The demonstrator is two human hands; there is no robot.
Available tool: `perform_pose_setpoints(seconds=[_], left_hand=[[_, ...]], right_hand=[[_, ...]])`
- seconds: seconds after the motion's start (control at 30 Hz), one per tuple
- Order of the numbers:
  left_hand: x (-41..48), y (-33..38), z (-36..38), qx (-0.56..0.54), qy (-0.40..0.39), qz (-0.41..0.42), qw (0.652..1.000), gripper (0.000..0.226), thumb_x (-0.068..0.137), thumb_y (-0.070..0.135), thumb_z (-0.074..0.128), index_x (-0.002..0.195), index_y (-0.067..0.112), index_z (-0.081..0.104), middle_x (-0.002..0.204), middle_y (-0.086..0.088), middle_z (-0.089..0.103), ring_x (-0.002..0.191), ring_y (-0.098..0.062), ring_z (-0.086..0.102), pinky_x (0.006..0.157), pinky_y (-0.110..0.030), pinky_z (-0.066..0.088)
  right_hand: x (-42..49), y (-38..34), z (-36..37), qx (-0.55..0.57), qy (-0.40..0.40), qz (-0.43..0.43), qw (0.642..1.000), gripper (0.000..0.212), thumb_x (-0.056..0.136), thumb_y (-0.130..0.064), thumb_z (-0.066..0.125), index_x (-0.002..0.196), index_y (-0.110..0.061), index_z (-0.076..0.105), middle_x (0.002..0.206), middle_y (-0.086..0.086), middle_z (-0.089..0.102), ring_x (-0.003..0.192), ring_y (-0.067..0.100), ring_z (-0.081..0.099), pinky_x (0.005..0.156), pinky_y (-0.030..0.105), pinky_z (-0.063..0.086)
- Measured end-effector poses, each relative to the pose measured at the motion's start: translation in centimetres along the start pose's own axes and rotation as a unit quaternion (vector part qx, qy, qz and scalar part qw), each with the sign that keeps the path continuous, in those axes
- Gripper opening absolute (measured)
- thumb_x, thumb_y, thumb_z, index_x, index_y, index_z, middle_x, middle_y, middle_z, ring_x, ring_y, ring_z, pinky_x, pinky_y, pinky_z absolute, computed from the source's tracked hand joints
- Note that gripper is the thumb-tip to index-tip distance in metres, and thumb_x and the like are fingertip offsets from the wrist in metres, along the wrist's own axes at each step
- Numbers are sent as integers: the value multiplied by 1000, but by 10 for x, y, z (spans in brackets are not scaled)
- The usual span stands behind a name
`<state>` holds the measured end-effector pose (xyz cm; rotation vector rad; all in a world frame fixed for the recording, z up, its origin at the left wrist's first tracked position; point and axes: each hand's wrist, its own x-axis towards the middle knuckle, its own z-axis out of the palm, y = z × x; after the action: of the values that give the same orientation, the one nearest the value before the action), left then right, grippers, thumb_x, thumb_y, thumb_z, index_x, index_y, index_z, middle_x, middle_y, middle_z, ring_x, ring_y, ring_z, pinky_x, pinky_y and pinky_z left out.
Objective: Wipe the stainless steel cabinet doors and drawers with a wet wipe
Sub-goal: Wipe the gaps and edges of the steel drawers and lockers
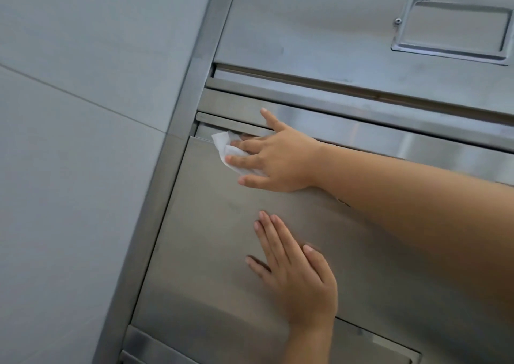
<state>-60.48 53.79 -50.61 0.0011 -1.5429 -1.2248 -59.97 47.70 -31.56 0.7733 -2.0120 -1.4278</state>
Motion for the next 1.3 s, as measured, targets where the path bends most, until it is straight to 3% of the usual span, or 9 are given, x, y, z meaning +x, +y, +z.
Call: perform_pose_setpoints(seconds=[0.37, 0.53, 0.73, 1.0, 1.13, 1.3], left_hand=[[0, 2, -4, 3, 4, -2, 1000, 61, 84, 21, 28, 139, -5, 34, 149, -13, 23, 137, -30, 24, 102, -64, 16], [0, 4, -4, -1, -3, -6, 1000, 63, 85, 23, 25, 141, -6, 29, 150, -11, 17, 139, -31, 19, 105, -62, 10], [2, 6, -6, 15, -17, -10, 1000, 65, 84, 24, 26, 140, -9, 29, 150, -22, 23, 139, -36, 21, 104, -64, 13], [-7, 7, -9, 28, -43, -19, 999, 65, 85, 22, 31, 143, -8, 20, 152, -23, 14, 141, -36, 13, 107, -64, 7], [-39, 34, -17, -34, -62, 92, 993, 67, 84, 24, 30, 142, -8, 20, 151, -21, 11, 141, -35, 11, 106, -62, 0], [-65, 93, -10, -105, -96, 260, 955, 62, 85, 21, 34, 141, -1, 19, 150, -17, 12, 141, -28, 9, 110, -51, -6]], right_hand=[[-89, 25, 16, 122, -57, 17, 991, 51, 98, -45, 9, 147, -34, 19, 153, -8, 25, 140, 4, 17, 105, 49, -25], [-139, 29, 27, 150, -71, 53, 985, 53, 96, -46, 10, 148, -33, 13, 153, -13, 20, 139, -2, 13, 108, 48, -23], [-196, 25, 38, 133, -85, 101, 982, 54, 94, -51, 7, 147, -40, 5, 156, -13, 7, 140, 0, 6, 107, 47, -23], [-261, 15, 54, 103, -131, 168, 972, 55, 97, -51, 16, 144, -44, -12, 156, -6, -14, 143, 11, 7, 108, 53, -18], [-276, 11, 58, 98, -116, 194, 969, 55, 97, -51, 17, 144, -43, -10, 156, -3, -13, 143, 12, 5, 108, 53, -17], [-308, 5, 65, 90, -109, 232, 962, 57, 97, -51, 20, 145, -40, -9, 157, 1, -11, 144, 14, 1, 109, 53, -14]])
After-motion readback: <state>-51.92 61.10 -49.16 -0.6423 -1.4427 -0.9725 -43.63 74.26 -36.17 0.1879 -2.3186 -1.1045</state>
